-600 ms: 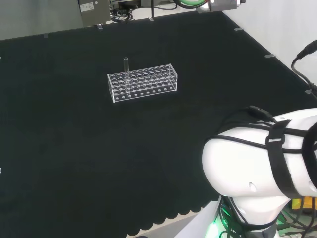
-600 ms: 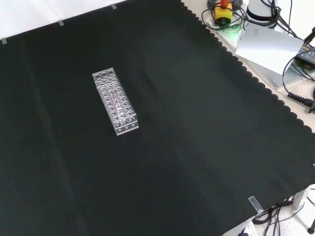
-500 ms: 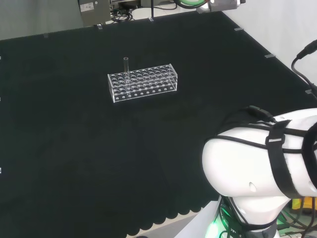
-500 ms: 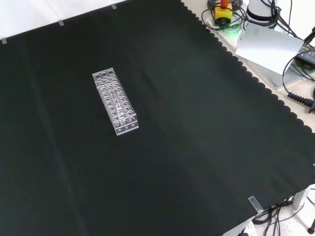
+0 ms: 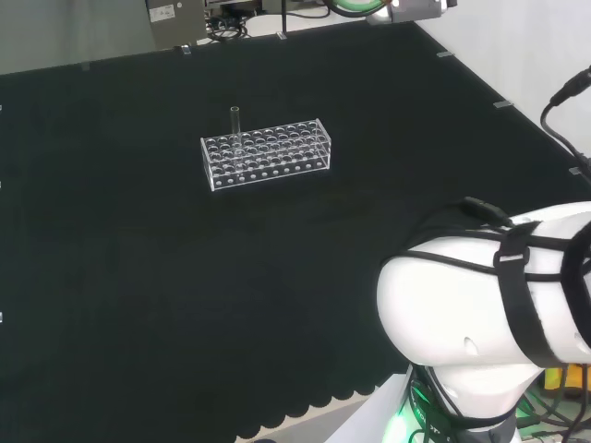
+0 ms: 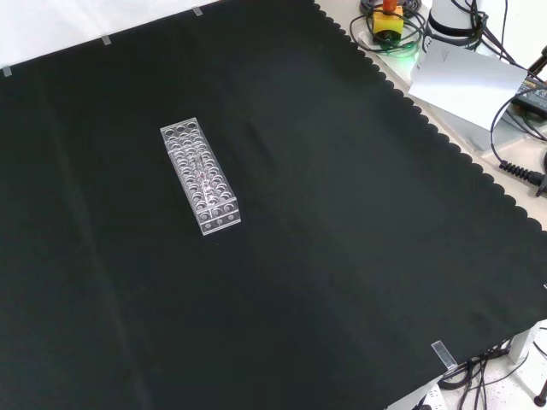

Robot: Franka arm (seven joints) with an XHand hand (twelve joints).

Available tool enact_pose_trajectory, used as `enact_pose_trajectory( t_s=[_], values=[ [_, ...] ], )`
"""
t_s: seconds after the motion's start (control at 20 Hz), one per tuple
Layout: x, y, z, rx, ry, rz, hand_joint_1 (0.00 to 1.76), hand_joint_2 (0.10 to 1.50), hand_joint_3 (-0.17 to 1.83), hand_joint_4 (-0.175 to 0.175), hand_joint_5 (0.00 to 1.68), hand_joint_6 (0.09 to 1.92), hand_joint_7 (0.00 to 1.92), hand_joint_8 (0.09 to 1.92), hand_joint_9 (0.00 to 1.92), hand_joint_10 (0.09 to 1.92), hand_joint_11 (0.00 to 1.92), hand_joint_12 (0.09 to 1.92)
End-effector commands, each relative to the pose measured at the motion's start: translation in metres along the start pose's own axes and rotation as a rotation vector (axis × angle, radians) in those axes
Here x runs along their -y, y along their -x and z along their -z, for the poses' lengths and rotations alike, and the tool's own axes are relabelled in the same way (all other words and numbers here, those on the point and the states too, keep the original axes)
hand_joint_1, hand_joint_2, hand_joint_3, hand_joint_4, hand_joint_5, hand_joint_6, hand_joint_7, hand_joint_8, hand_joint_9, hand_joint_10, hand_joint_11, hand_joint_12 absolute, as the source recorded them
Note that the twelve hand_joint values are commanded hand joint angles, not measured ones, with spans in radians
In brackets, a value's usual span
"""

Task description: Pick up the test tube.

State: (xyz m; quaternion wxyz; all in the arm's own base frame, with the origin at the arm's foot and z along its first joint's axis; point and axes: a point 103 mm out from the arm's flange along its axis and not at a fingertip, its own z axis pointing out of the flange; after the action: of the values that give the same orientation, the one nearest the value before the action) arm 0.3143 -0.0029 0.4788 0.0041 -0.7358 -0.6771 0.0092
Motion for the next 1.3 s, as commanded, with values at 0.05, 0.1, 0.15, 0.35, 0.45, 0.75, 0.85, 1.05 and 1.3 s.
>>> enact_pose_trajectory(
  t_s=[0.05, 0.1, 0.15, 0.35, 0.45, 0.75, 0.85, 1.05, 1.3],
  values=[
    [-0.036, -0.010, -0.006, 0.037, -0.018, 0.035, 0.53, 0.84, 0.30, -0.063, 0.18, 0.09, 0.03, 0.72, 0.00, 0.80, 0.00, 1.42],
    [-0.044, -0.014, -0.009, 0.031, -0.023, 0.037, 0.57, 0.84, 0.29, -0.066, 0.20, 0.09, 0.05, 0.75, 0.00, 0.85, 0.00, 1.44],
    [-0.054, -0.017, -0.013, 0.024, -0.028, 0.042, 0.59, 0.84, 0.30, -0.070, 0.22, 0.09, 0.09, 0.77, 0.01, 0.89, 0.00, 1.47],
    [-0.087, -0.030, -0.029, 0.016, -0.044, 0.058, 0.62, 0.84, 0.32, -0.083, 0.29, 0.09, 0.21, 0.84, 0.11, 0.97, 0.00, 1.59],
    [-0.100, -0.033, -0.038, 0.011, -0.060, 0.061, 0.62, 0.84, 0.32, -0.084, 0.30, 0.09, 0.23, 0.85, 0.13, 0.98, 0.00, 1.60],
    [-0.142, -0.045, -0.070, 0.022, -0.122, 0.085, 0.61, 0.84, 0.34, -0.087, 0.31, 0.09, 0.25, 0.85, 0.16, 0.97, 0.01, 1.62],
    [-0.152, -0.049, -0.079, 0.027, -0.136, 0.092, 0.61, 0.84, 0.34, -0.087, 0.32, 0.09, 0.26, 0.86, 0.17, 0.97, 0.01, 1.62],
    [-0.175, -0.056, -0.101, 0.022, -0.180, 0.100, 0.61, 0.84, 0.34, -0.088, 0.32, 0.09, 0.27, 0.86, 0.19, 0.97, 0.01, 1.62],
    [-0.195, -0.064, -0.129, 0.015, -0.209, 0.109, 0.61, 0.84, 0.35, -0.091, 0.34, 0.09, 0.29, 0.86, 0.21, 0.97, 0.03, 1.62]
  ],
)
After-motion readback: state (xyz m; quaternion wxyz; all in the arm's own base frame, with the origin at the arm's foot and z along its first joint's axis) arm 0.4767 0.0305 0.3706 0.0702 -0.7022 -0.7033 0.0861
